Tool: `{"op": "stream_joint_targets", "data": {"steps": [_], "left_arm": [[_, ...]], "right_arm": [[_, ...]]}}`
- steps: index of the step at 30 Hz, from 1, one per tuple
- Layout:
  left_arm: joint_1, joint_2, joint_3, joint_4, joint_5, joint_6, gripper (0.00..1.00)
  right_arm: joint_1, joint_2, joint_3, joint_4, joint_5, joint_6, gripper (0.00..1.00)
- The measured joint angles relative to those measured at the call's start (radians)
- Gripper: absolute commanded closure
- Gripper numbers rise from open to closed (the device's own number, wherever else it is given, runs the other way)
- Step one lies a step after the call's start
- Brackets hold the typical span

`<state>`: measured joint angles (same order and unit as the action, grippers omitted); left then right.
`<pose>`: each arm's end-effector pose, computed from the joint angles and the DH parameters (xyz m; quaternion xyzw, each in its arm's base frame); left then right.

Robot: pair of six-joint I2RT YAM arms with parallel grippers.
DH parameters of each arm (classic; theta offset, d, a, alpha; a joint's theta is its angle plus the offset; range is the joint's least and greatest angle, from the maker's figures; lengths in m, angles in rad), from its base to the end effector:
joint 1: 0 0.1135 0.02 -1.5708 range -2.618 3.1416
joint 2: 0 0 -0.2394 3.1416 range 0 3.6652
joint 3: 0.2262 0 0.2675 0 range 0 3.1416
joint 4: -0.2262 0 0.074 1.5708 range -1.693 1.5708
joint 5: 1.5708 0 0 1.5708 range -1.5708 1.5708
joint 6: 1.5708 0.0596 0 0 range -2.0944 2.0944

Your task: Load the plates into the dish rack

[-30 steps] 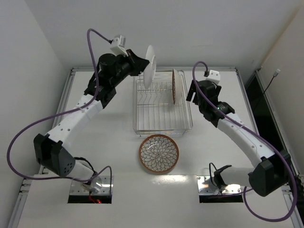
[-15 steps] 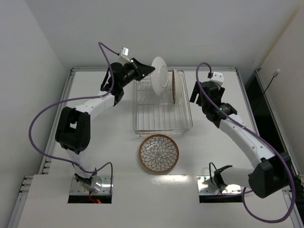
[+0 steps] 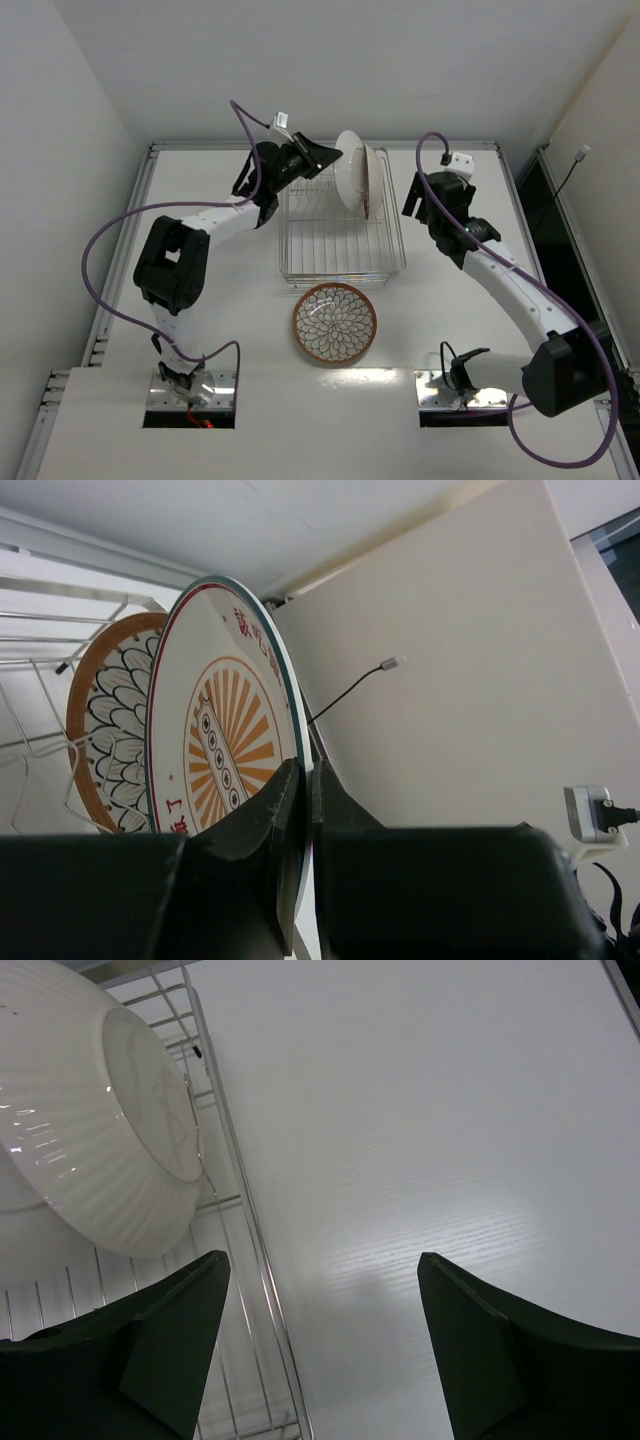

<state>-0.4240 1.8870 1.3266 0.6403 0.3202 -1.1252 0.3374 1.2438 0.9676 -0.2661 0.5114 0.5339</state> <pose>0.4273 -0.2135 0.2637 -0.1200 0.6691 -0.5846 0.4428 0.3099 0.0778 0.2618 0.2064 0.8261 0.0012 0.5244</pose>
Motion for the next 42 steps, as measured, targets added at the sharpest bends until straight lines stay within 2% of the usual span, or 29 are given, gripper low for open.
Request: {"op": "stream_joint_targets", "data": {"steps": [14,24,33,37,42], "left_arm": [[-0.087,0.014,0.032,-0.077,-0.170,0.027,1.00],[-0.165,0.013,0.087,-0.239,-0.303,0.146,1.00],[-0.196,0.016,0.224,-0.375,-0.397,0.229,1.00],[-0.217,0.072,0.334,-0.432,-0.449,0.257,1.00],[-0.229,0.127,0.367,-0.460,-0.479,0.279,1.00]], "right_arm": [[-0.009,0.000,-0.006,0.003,-0.018,0.000,0.26],[-0.015,0.000,-0.007,0.004,-0.023,-0.004,0.26],[-0.021,0.000,-0.014,0.004,-0.031,-0.010,0.26],[-0.023,0.000,-0.014,0.004,-0.039,-0.011,0.26],[-0.029,0.000,-0.014,0.004,-0.042,-0.011,0.26]]}}
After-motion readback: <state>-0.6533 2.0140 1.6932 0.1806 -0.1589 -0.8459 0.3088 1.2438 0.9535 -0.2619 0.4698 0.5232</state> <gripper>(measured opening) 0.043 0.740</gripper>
